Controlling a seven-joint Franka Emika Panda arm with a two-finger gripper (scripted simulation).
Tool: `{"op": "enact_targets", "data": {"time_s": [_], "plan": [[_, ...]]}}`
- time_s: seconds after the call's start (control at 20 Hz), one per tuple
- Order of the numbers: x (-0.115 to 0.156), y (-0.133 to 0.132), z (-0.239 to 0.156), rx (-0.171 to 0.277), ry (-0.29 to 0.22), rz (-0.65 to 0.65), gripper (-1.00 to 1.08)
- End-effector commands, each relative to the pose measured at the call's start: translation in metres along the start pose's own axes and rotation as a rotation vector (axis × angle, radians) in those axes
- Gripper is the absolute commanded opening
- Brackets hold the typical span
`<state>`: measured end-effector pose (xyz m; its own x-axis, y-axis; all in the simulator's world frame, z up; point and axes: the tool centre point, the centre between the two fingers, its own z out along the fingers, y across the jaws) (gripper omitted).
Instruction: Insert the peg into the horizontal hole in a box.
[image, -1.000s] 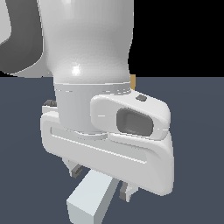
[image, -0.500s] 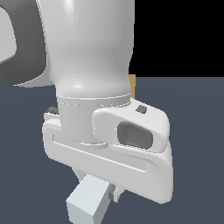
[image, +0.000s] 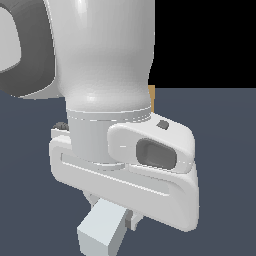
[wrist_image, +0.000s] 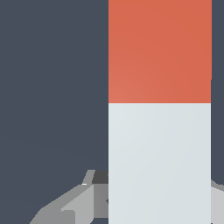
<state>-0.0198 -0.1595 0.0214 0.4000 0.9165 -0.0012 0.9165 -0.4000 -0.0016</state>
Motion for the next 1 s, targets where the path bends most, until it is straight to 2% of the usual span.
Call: {"op": "enact_targets", "data": {"time_s": [0.0,0.35,0.65,0.95], "plan": [[0.006,0.003,-0.002,-0.002,0.001,-0.021,-1.0],[0.045,0.016,-0.014,-0.002,0.0,-0.163,-1.0],[0.107,0.026,-0.033,-0.003,-0.001,-0.382,-1.0],[0.165,0.022,-0.049,-0.003,-0.001,-0.583,-1.0]]}}
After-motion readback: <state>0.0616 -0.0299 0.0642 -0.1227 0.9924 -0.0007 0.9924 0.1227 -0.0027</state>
